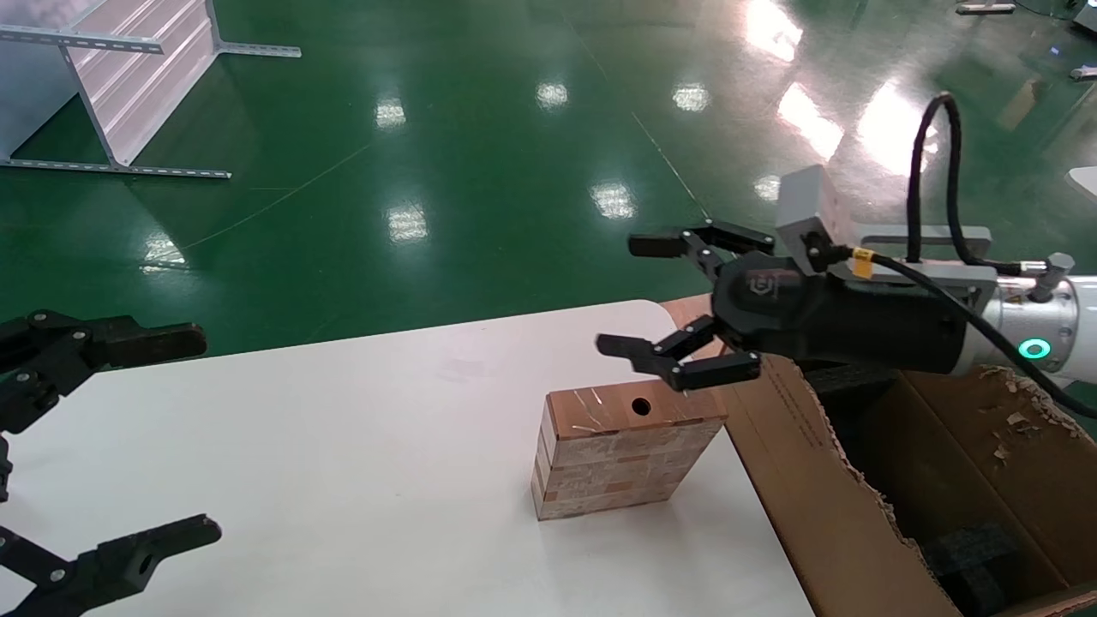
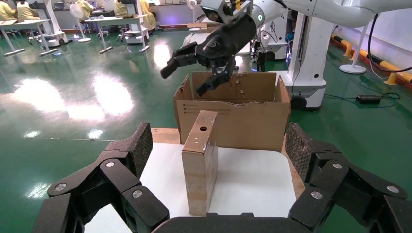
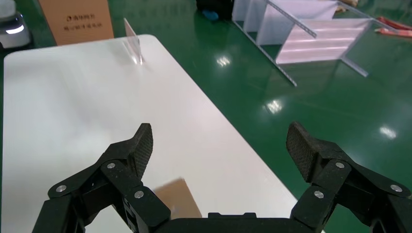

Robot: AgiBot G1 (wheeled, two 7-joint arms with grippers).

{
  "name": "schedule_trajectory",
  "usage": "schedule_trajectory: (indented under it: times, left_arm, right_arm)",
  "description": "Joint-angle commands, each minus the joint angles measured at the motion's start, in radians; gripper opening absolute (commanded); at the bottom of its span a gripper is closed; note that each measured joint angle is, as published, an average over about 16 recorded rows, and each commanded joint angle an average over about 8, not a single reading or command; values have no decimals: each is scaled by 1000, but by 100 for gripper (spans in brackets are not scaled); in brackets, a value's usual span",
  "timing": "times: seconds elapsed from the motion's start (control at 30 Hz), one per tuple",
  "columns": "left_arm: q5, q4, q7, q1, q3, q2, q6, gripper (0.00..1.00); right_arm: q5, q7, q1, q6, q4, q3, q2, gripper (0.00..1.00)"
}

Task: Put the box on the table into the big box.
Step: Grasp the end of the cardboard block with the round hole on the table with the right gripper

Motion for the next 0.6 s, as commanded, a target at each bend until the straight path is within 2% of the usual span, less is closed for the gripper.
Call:
schedule_trajectory:
  times: [0.03, 0.33, 0.6]
  left_arm:
    - [0, 0, 0, 0, 0, 0, 0, 100]
    - [-1, 0, 1, 0, 0, 0, 0, 100]
    - [-1, 0, 1, 1, -1, 0, -1, 100]
  right_arm:
    - [-9, -6, 7, -16, -22, -4, 5, 100]
    - [-65, -49, 62, -97, -118, -29, 3, 100]
    - [-76, -51, 76, -111, -132, -35, -2, 100]
